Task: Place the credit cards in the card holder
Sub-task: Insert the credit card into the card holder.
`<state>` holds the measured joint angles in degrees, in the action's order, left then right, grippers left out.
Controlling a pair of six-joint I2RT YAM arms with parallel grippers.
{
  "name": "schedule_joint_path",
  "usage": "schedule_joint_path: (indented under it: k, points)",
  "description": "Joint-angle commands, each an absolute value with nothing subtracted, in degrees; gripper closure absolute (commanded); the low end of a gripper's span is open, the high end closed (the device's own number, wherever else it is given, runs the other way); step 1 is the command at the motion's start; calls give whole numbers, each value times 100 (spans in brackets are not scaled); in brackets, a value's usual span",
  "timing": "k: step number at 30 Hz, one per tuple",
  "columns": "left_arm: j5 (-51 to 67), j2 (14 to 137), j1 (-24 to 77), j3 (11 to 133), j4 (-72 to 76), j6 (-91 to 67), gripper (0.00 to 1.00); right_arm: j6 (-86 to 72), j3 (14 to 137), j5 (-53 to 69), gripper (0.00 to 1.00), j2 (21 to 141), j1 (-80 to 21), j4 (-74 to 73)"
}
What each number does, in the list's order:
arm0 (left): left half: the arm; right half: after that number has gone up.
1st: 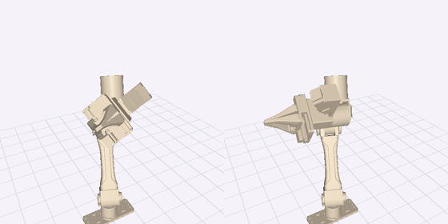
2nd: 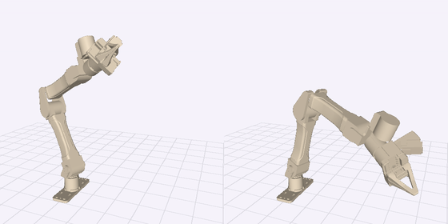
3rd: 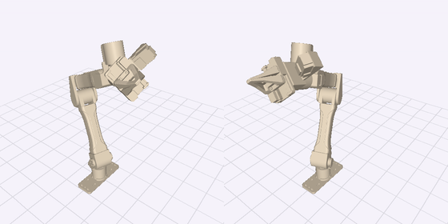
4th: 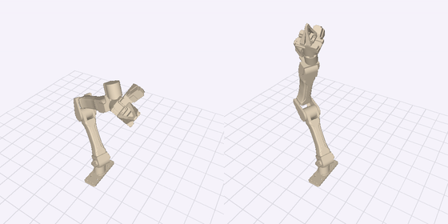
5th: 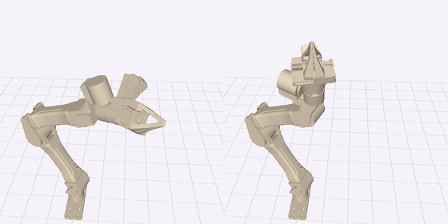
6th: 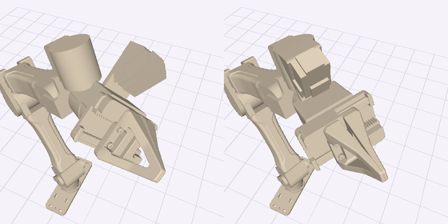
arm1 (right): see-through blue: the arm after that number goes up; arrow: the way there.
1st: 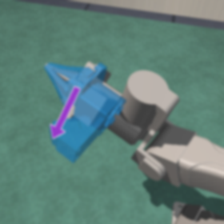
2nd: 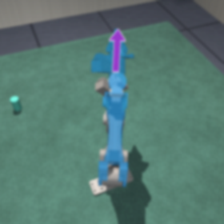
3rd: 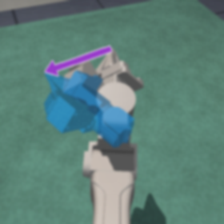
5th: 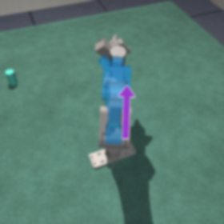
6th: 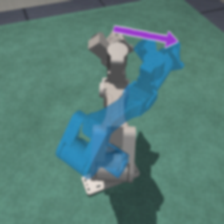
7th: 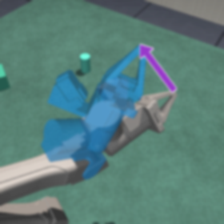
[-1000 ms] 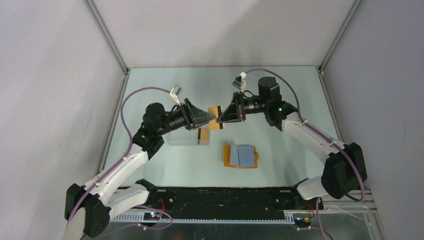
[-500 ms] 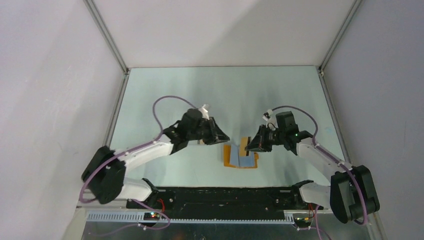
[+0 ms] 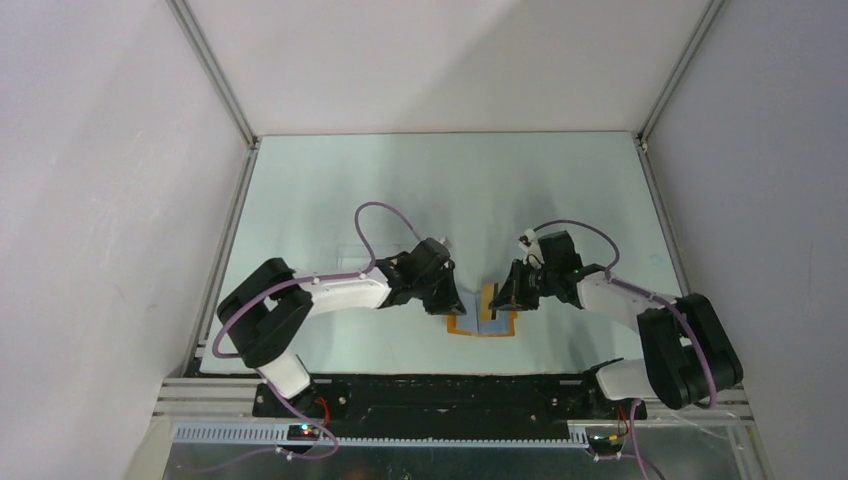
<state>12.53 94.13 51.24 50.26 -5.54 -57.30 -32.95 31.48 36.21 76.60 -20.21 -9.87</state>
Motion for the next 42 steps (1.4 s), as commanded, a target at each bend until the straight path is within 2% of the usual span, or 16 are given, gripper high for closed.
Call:
schedule_joint_path:
  k: [1, 17, 24, 42]
  points:
    - [793, 9433, 5108, 4864, -868, -5545, 99, -3142, 3136, 3496, 100, 8005, -2141, -269]
    - [707, 9786, 5058, 4913, -1374, -5502, 100, -3032, 3021, 3450, 100, 8473, -2324, 421]
    - [741, 9804, 5058, 4956, -1386, -5485, 100, -3441, 2648, 3594, 100, 8446, -2419, 752]
    - [726, 9371, 4597, 4625, -1415, -5477, 90, -3934, 2329, 3462, 100, 8654, -2718, 597]
